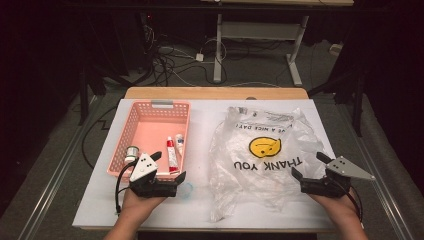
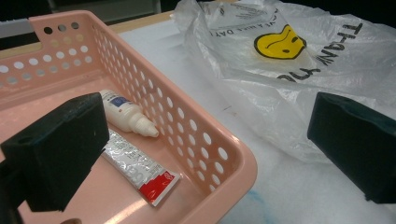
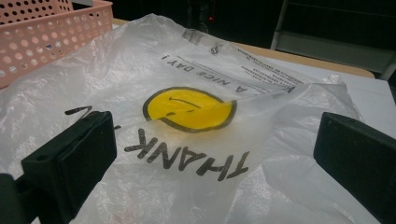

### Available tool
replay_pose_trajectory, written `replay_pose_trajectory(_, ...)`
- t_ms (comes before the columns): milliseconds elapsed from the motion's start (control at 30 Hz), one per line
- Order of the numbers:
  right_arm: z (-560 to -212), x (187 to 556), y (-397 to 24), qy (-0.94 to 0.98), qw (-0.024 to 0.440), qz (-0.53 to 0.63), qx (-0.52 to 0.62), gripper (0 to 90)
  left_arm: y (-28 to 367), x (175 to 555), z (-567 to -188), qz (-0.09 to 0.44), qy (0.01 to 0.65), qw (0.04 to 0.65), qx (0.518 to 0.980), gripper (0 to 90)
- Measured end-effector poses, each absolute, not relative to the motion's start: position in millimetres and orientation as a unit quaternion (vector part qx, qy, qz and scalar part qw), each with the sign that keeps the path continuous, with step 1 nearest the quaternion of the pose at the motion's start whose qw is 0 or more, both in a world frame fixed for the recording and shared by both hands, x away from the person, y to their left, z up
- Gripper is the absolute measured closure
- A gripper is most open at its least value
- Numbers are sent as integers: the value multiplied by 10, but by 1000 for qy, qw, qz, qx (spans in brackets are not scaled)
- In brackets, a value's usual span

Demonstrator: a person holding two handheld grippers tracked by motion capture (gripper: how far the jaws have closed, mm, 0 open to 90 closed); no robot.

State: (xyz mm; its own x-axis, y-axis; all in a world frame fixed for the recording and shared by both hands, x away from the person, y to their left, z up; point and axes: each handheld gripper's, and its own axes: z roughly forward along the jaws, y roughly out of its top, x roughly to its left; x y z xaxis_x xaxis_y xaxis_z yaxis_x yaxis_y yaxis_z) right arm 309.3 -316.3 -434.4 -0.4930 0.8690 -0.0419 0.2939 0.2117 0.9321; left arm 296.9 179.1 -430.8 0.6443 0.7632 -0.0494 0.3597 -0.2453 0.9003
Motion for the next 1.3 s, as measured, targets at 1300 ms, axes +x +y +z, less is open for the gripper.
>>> replay_pose_trajectory(1300, -4176, 3021, -3297, 712, 311, 478, 409, 21, 1819, 2996, -4248, 197, 380, 479, 767, 0)
